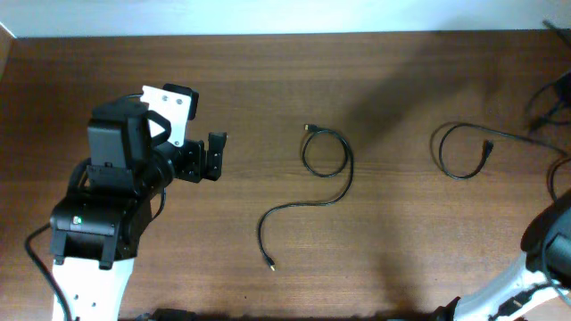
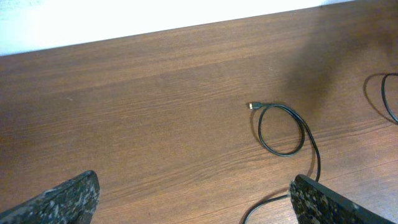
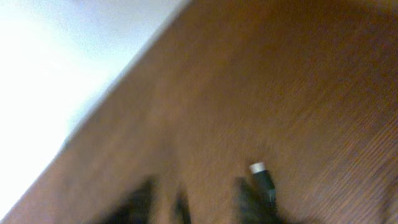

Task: Untangle cables

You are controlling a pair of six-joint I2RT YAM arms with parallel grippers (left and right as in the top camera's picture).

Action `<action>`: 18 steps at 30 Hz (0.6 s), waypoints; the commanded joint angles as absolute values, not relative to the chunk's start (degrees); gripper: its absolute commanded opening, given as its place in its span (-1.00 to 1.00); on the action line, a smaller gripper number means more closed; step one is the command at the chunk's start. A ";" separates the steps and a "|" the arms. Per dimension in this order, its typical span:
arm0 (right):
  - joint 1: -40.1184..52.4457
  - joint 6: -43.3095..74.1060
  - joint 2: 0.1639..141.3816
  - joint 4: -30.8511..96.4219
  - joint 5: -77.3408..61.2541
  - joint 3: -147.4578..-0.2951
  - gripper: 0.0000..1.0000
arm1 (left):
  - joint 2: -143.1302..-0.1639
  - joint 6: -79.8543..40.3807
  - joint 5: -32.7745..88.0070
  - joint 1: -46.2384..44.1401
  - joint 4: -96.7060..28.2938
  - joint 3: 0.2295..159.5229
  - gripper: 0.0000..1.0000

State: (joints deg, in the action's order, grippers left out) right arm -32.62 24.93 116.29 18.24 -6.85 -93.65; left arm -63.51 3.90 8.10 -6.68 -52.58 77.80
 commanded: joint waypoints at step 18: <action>-14.96 26.72 107.18 70.57 -0.27 -90.83 1.00 | -63.42 4.40 7.84 -6.59 -52.42 78.02 0.98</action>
State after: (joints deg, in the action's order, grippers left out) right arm -15.22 23.86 107.09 70.41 -5.30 -93.38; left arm -63.55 3.90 8.08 -6.68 -52.58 77.80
